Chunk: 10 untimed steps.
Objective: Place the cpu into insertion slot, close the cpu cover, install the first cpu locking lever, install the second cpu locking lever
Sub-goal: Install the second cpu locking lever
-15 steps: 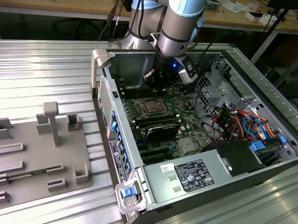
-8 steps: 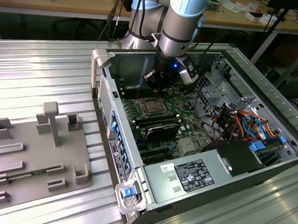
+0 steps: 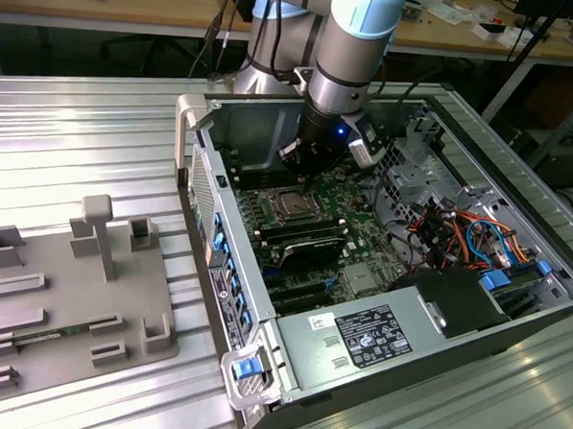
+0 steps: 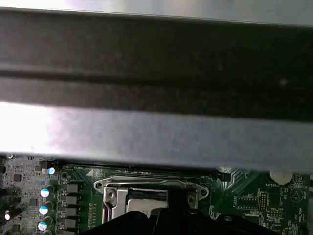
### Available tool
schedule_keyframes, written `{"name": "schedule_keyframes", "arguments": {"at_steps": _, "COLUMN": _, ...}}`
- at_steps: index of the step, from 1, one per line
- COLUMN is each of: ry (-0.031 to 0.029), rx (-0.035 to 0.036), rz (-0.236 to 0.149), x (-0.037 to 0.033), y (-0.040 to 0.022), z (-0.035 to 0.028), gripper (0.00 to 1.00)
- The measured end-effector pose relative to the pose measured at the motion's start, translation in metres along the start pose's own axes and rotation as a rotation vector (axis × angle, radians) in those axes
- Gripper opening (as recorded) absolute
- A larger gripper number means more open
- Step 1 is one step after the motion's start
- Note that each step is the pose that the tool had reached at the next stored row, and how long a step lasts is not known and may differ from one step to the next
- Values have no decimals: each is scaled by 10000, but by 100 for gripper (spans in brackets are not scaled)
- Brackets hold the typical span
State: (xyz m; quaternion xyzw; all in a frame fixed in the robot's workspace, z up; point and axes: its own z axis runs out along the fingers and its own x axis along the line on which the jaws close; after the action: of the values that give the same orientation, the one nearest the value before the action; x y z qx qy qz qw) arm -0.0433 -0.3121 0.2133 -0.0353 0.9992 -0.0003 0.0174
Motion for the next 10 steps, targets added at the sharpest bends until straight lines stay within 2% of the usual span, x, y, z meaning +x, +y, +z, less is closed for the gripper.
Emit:
{"name": "schedule_keyframes", "arguments": {"at_steps": 3, "ry": 2, "rx": 5, "rz": 1, "x": 0, "y": -41, "z": -1, "gripper": 11}}
{"name": "schedule_keyframes", "arguments": {"at_steps": 10, "ry": 3, "rx": 5, "rz": 1, "x": -22, "y": -51, "z": 0, "gripper": 11}}
